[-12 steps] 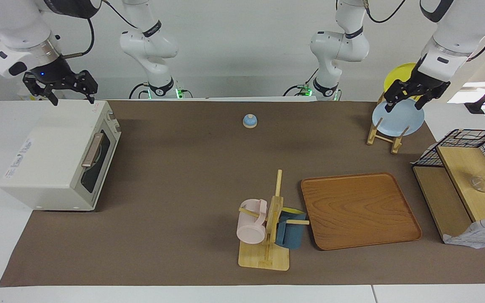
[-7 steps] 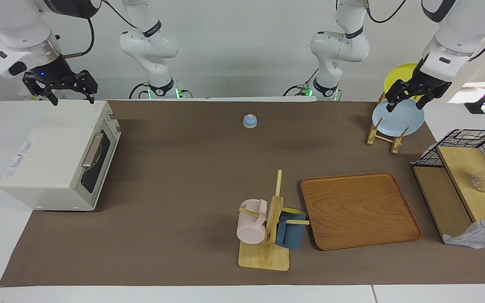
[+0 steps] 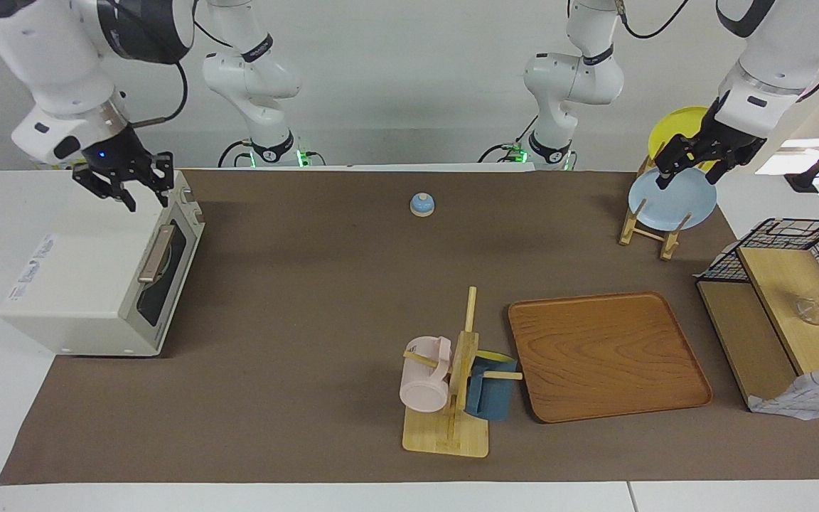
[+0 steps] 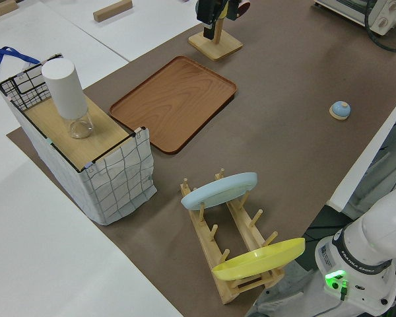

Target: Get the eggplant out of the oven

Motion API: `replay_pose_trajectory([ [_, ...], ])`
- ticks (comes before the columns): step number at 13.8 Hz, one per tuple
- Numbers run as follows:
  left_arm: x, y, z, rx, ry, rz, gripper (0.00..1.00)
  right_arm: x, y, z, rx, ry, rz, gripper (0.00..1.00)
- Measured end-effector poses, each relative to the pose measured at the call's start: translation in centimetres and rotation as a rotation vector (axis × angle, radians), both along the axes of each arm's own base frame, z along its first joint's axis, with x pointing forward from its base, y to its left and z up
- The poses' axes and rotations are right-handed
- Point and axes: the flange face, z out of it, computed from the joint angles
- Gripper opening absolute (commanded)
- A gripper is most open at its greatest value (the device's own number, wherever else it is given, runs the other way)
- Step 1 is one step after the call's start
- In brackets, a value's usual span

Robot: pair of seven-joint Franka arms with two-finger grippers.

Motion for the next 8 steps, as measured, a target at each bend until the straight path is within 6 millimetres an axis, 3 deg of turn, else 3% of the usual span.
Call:
replay_pose_trajectory([
  [3, 0.0, 0.0, 0.0, 0.000, 0.000, 0.000, 1.00, 0.9, -0.8, -4.7, -0.047, 0.066, -0.001, 0.00],
  [8, 0.0, 0.0, 0.0, 0.000, 0.000, 0.000, 1.00, 0.7, -1.6, -7.3, -0.108, 0.094, 0.018, 0.00],
])
